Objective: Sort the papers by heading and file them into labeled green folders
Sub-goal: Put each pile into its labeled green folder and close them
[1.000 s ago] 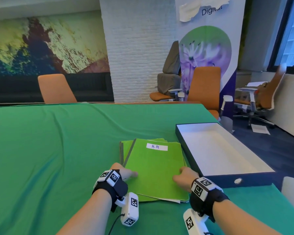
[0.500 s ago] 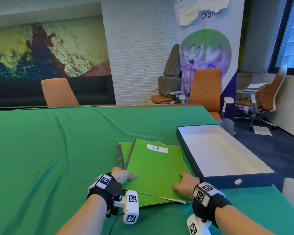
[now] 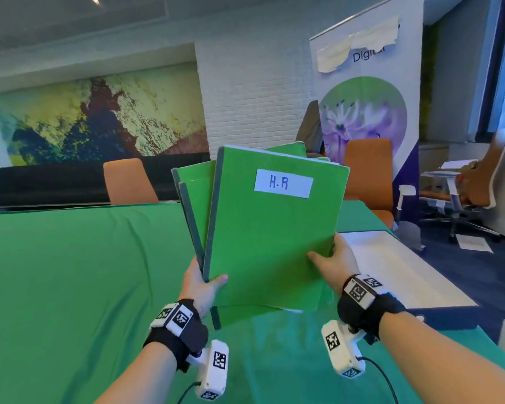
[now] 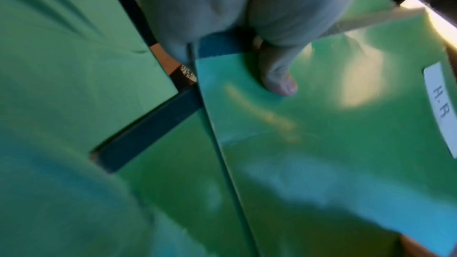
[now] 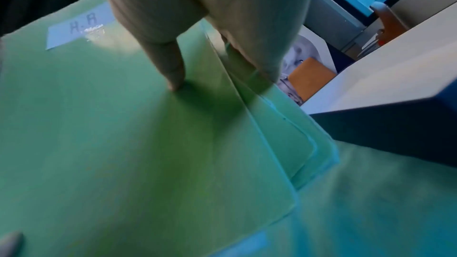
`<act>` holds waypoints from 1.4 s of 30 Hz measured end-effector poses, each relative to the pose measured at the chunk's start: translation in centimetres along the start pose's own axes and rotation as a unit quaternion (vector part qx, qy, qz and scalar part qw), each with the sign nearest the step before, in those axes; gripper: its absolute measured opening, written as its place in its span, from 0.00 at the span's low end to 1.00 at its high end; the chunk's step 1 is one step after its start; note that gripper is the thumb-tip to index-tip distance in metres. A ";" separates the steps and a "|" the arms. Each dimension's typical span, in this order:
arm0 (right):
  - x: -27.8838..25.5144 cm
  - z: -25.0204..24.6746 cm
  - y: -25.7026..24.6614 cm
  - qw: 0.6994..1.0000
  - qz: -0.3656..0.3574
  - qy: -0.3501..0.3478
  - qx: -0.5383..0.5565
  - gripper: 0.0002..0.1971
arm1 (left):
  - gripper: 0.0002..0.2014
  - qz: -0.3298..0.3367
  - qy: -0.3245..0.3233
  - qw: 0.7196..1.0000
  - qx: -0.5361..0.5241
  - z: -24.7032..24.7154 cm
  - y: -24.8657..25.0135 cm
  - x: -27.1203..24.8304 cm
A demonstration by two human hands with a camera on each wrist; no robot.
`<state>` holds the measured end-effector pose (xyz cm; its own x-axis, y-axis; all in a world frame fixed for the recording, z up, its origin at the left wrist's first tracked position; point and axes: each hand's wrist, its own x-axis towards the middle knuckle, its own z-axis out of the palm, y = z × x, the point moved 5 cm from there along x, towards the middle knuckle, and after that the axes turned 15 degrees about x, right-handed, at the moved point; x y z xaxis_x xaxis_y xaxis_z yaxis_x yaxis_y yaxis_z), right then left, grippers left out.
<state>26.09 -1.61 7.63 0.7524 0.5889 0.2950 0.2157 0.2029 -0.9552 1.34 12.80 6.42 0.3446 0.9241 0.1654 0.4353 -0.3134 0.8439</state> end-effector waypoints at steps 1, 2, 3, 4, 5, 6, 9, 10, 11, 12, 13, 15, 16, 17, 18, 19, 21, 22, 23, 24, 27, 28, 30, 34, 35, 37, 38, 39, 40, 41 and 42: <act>-0.3 0.0 -0.8 1.000 -0.018 0.004 0.006 0.21 | 0.47 0.013 -0.005 1.000 0.015 -0.3 0.6 -0.4; -0.7 0.0 -1.0 1.000 -0.023 0.006 0.013 0.20 | 0.51 0.030 -0.011 0.999 0.024 -0.6 1.3 -1.0; -1.4 0.0 -1.2 0.999 -0.024 0.004 0.024 0.20 | 0.54 0.044 -0.018 0.998 0.027 -0.8 2.0 -1.6; -2.0 -0.1 -1.4 0.999 -0.025 0.001 0.040 0.20 | 0.57 0.057 -0.016 0.998 0.026 -1.1 2.6 -2.2; -2.8 -0.1 -1.8 0.998 -0.029 -0.004 0.052 0.21 | 0.59 0.068 -0.008 0.997 0.018 -1.3 2.9 -2.5; -3.3 -0.2 -2.0 0.998 -0.033 -0.009 0.059 0.23 | 0.59 0.078 0.001 0.997 0.008 -1.5 3.4 -2.8; -4.4 -0.6 -2.5 0.997 -0.035 -0.021 0.067 0.30 | 0.53 0.104 0.034 0.993 -0.041 -1.8 4.3 -3.8; -4.6 -0.7 -2.5 0.997 -0.031 -0.025 0.063 0.32 | 0.49 0.102 0.047 0.992 -0.053 -1.8 4.2 -4.0; -4.8 -0.9 -2.5 0.998 -0.028 -0.027 0.049 0.33 | 0.46 0.098 0.059 0.992 -0.057 -1.9 4.1 -4.2; -5.0 -1.1 -2.4 0.999 -0.026 -0.028 0.038 0.33 | 0.43 0.095 0.067 0.992 -0.054 -1.9 3.9 -4.3; -5.1 -1.3 -2.4 0.999 -0.022 -0.028 0.028 0.32 | 0.42 0.091 0.072 0.992 -0.051 -1.8 3.7 -4.4; -5.2 -1.6 -2.4 0.999 -0.021 -0.021 0.019 0.26 | 0.39 0.078 0.083 0.993 -0.038 -1.7 3.6 -4.7; -5.2 -1.7 -2.5 0.999 -0.024 -0.016 0.018 0.22 | 0.39 0.072 0.086 0.993 -0.030 -1.6 3.6 -4.9; -5.1 -1.9 -2.6 0.999 -0.025 -0.011 0.020 0.19 | 0.40 0.064 0.086 0.994 -0.022 -1.6 3.6 -4.9; -5.1 -2.1 -2.6 0.999 -0.025 -0.006 0.027 0.16 | 0.41 0.057 0.087 0.994 -0.015 -1.7 3.7 -5.0; -5.1 -2.3 -2.7 0.999 -0.022 -0.002 0.038 0.15 | 0.42 0.057 0.083 0.995 -0.012 -1.7 3.8 -5.0; -4.9 -2.8 -2.4 0.998 -0.023 0.012 0.050 0.13 | 0.38 0.082 0.054 0.995 -0.034 -1.8 4.0 -4.9; -4.7 -3.0 -2.3 0.998 -0.022 0.022 0.047 0.13 | 0.32 0.090 0.041 0.994 -0.047 -1.9 4.1 -4.9; -4.7 -3.2 -2.2 0.998 -0.022 0.031 0.044 0.13 | 0.23 0.087 0.031 0.993 -0.069 -1.9 4.0 -4.8; -4.6 -3.2 -2.2 0.998 -0.020 0.037 0.036 0.12 | 0.13 0.081 0.026 0.992 -0.098 -2.0 3.9 -4.6; -4.2 -3.1 -2.1 0.999 -0.018 0.043 0.018 0.10 | 0.06 0.082 0.035 0.990 -0.108 -2.2 3.3 -3.9; -4.1 -3.2 -2.2 0.998 -0.017 0.052 0.005 0.09 | 0.04 0.090 0.040 0.990 -0.100 -2.2 3.3 -3.7; -3.7 -4.0 -2.3 0.996 -0.018 0.083 -0.028 0.06 | 0.03 0.096 0.040 0.990 -0.093 -2.3 3.4 -3.6; -3.1 -5.9 -2.1 0.990 -0.014 0.131 -0.050 0.08 | 0.10 0.099 0.018 0.990 -0.102 -1.7 3.8 -3.3; -3.0 -6.3 -2.0 0.989 -0.012 0.137 -0.045 0.08 | 0.10 0.096 0.017 0.991 -0.091 -1.5 3.7 -3.2; -3.1 -7.0 -2.2 0.989 -0.013 0.146 -0.035 0.09 | 0.10 0.084 0.035 0.994 -0.068 -1.6 3.5 -2.8; -3.2 -7.4 -2.3 0.987 -0.012 0.154 -0.034 0.10 | 0.13 0.072 0.051 0.994 -0.060 -2.1 3.4 -2.6; -3.2 -7.8 -2.5 0.986 -0.011 0.164 -0.028 0.12 | 0.16 0.054 0.069 0.995 -0.055 -2.7 3.3 -2.4; -3.3 -8.3 -2.8 0.984 -0.010 0.176 -0.019 0.15 | 0.18 0.038 0.087 0.994 -0.047 -3.6 3.1 -2.2; -3.3 -8.7 -3.0 0.983 -0.009 0.186 -0.010 0.18 | 0.20 0.024 0.101 0.994 -0.037 -4.5 2.8 -2.1; -3.3 -9.0 -3.4 0.981 -0.009 0.193 0.001 0.19 | 0.22 0.015 0.112 0.993 -0.026 -5.6 2.5 -1.9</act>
<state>28.45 -11.31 9.68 0.9283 0.2442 0.2804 0.2308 0.2126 -0.9495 -2.85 11.50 11.11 0.1594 0.9421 0.2950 0.3828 -0.3344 0.8612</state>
